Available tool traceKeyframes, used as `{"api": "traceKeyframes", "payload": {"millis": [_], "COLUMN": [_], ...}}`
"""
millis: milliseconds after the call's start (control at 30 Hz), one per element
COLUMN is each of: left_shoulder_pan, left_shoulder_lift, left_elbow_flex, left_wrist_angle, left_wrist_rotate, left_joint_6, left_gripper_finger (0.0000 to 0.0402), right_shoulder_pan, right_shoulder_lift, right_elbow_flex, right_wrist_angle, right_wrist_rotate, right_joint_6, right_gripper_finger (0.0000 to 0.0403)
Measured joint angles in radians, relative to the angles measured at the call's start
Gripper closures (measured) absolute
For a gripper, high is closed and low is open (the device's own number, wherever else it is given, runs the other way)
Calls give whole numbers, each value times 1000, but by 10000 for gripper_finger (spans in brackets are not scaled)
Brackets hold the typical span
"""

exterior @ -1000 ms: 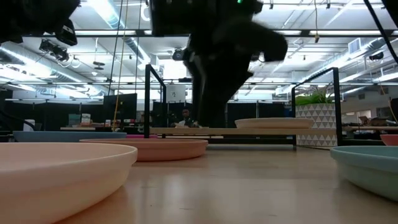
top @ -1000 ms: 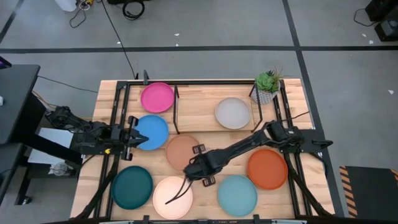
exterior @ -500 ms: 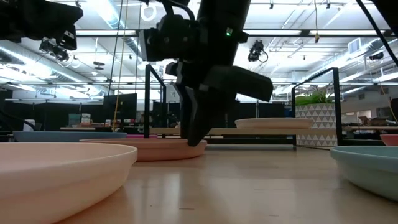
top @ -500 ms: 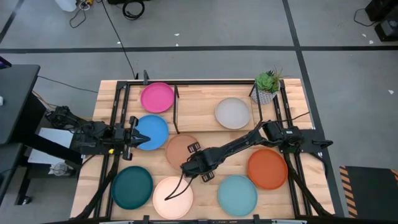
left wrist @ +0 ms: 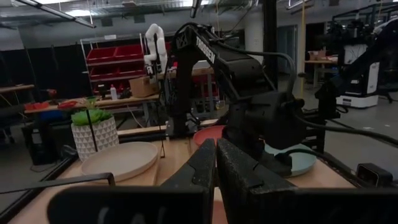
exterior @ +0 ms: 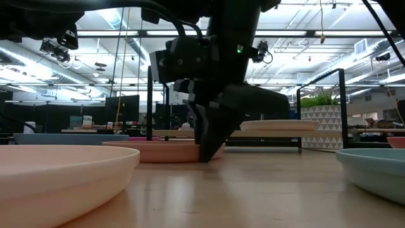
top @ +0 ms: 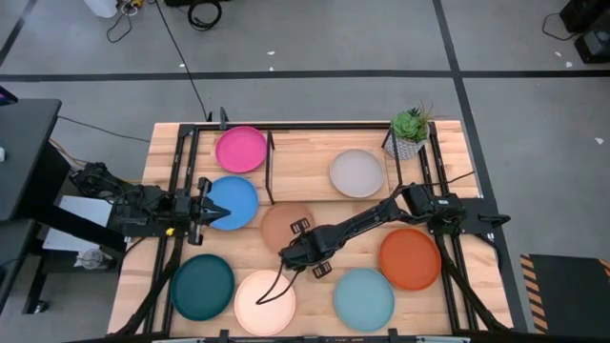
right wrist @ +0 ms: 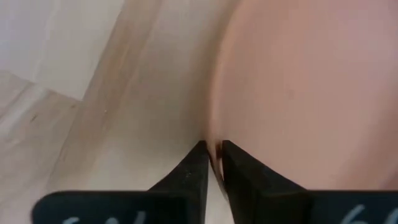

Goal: Place and stack plates onto a shelf
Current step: Stack the light brown plate on top of the grey plate on the shelf

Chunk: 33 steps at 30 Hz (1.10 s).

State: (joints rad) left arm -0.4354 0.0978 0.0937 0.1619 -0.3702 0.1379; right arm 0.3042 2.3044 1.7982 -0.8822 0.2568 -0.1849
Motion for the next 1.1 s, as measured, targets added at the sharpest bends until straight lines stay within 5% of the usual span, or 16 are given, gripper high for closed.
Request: {"api": "traceKeyframes", "payload": {"millis": [600,1100], "left_shoulder_pan": [0,0], "left_shoulder_lift": [0,0], "left_elbow_flex": [2,2], "left_wrist_angle": [-1,-1], "left_wrist_rotate": [0,0], "left_joint_6": [-3,-4], "left_gripper_finger": [379,379], "right_shoulder_pan": [99,154], "right_shoulder_lift": [0,0], "right_elbow_flex": [200,348], "right_wrist_angle": [-192,-561], "right_wrist_rotate": [-154,6], "right_joint_6": [165,399], "right_gripper_finger": [378,378]}}
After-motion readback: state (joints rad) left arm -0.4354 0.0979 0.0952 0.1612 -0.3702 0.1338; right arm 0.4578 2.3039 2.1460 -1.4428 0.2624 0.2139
